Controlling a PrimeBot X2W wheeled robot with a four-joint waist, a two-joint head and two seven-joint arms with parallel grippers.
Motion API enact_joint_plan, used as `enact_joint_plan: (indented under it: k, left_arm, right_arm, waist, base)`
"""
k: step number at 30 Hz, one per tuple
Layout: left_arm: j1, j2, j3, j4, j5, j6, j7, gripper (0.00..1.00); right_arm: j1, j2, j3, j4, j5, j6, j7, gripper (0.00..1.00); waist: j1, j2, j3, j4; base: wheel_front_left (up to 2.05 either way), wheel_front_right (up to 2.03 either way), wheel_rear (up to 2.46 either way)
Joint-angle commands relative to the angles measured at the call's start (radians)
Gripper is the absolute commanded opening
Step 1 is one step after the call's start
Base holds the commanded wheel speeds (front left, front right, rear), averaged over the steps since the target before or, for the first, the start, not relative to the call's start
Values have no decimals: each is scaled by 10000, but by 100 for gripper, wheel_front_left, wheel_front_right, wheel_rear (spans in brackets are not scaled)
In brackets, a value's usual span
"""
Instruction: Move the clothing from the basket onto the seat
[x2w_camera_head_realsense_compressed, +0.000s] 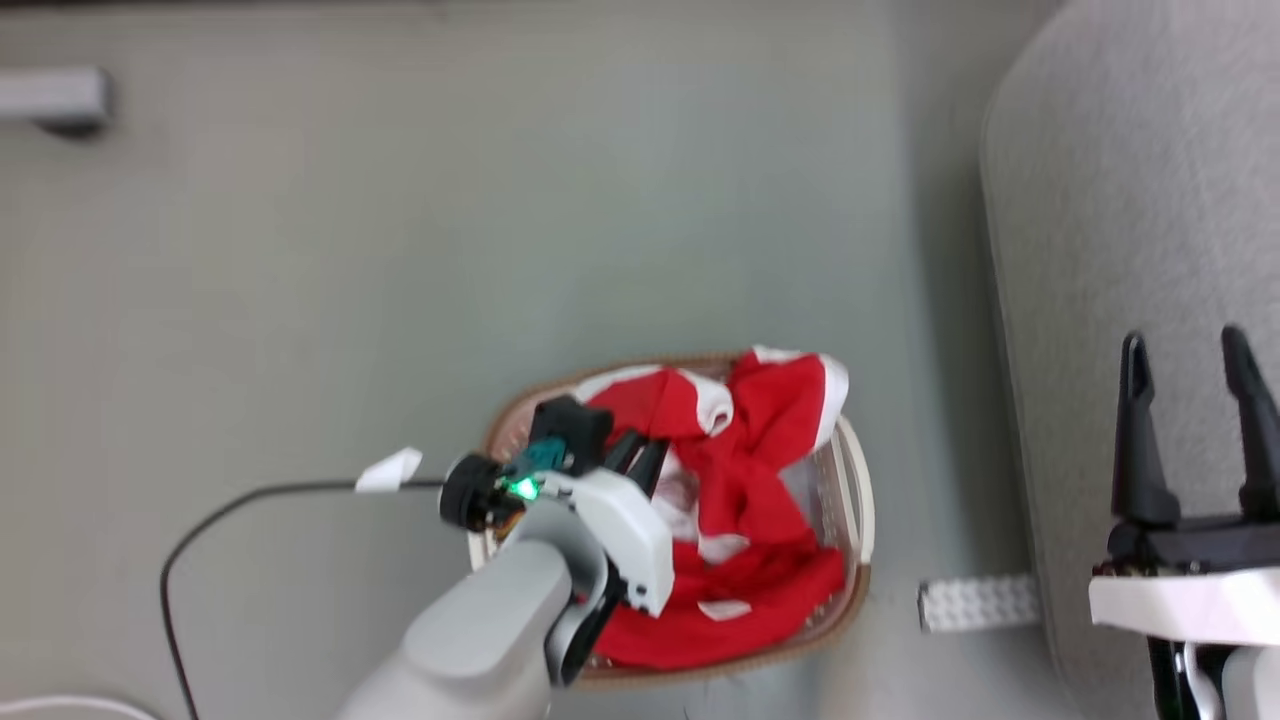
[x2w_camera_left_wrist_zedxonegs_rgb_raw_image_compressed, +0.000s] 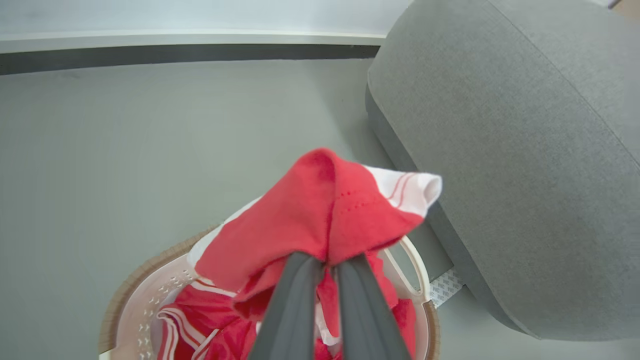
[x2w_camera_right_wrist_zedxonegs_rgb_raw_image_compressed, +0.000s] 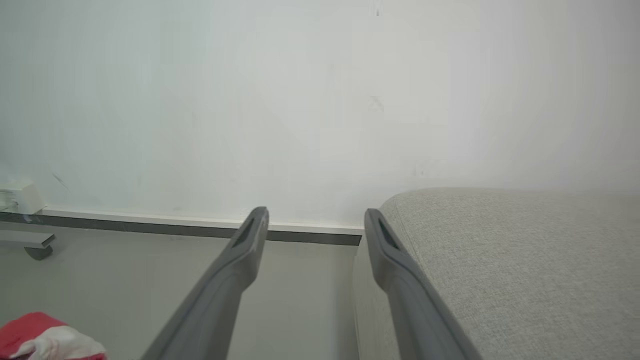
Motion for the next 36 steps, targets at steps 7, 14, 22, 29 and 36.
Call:
enact_joint_plan:
  k: [7,14,22,29,36]
  left_arm:
    - [1368,582,475,-1696,-180,469,-65,0]
    - [2390,1376,822,-3966,-371,1189,15,0]
    - [3037,2395,1196,-6676,-417,2113,553,0]
    - [3276,3333,1685,-8688,-372,2880,1076,0]
    - [3178,3772,1868,-9842,-226,3321,1466,0]
  right_arm:
    - [839,-11,-9,307,-149,-21,7,100]
    - [1581,-13,55,514,-153,-21,7,100]
    - [2337,-13,245,674,-39,-21,7,100]
    - [2516,-17,657,515,-141,-21,7,100]
    - [2433,-83,1622,423,-170,-21,8,100]
  waist:
    - [2,0,-2330,453]
    - [2,0,-3533,559]
    - [2,0,-4693,596]
    - [2,0,-5093,511]
    - [2,0,-5234,535]
  base:
    - [0,0,0]
    - [0,0,0]
    - [0,0,0]
    - [0,0,0]
    - [0,0,0]
